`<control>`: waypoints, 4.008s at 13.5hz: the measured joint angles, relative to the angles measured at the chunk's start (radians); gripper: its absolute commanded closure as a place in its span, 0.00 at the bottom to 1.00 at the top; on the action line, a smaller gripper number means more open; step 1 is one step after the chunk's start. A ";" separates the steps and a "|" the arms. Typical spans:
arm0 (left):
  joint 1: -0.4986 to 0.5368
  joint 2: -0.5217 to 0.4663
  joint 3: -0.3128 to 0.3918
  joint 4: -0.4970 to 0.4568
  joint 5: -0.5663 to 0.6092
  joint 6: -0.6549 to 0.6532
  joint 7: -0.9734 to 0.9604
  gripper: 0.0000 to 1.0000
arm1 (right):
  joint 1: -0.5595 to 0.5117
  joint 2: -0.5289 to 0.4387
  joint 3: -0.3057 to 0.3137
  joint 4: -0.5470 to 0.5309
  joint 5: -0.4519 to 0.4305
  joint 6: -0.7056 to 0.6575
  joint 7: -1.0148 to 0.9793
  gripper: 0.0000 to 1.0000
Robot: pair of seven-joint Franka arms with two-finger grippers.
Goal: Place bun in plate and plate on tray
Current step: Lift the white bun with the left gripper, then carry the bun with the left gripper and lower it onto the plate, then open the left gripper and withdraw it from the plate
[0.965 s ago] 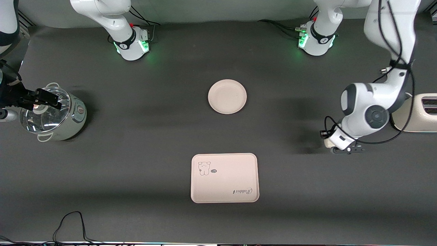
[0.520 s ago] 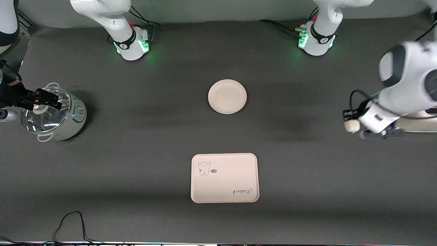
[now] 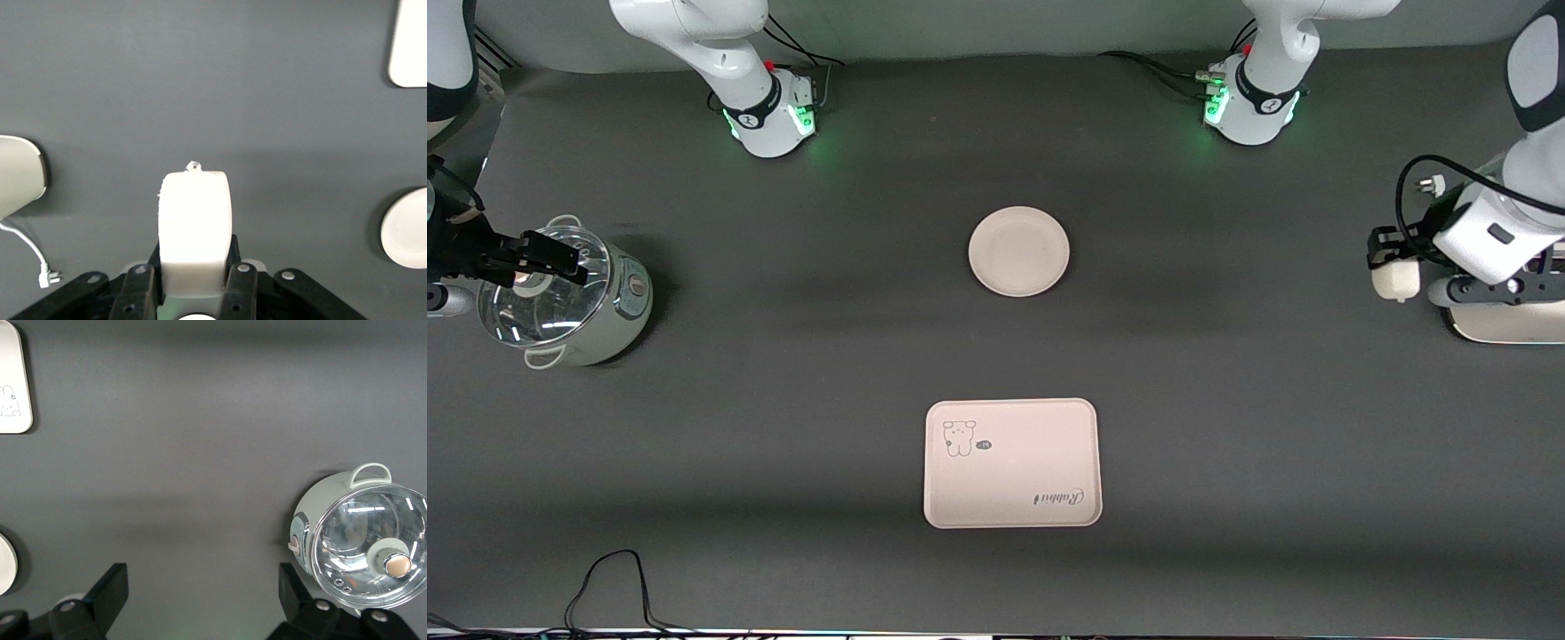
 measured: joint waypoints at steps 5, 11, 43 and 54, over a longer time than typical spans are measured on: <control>-0.021 0.006 -0.237 0.003 -0.006 0.045 -0.300 0.64 | -0.001 0.002 0.000 0.000 0.000 0.000 0.000 0.00; -0.067 0.153 -0.514 0.001 -0.004 0.247 -0.713 0.64 | -0.001 0.004 -0.001 0.000 0.000 0.000 0.000 0.00; -0.082 0.285 -0.508 -0.093 0.227 0.404 -1.065 0.00 | 0.021 0.001 0.004 0.001 0.000 -0.013 0.000 0.00; 0.526 0.162 -0.493 0.119 0.108 0.081 -0.141 0.00 | 0.374 -0.027 0.015 -0.004 0.106 -0.010 0.226 0.00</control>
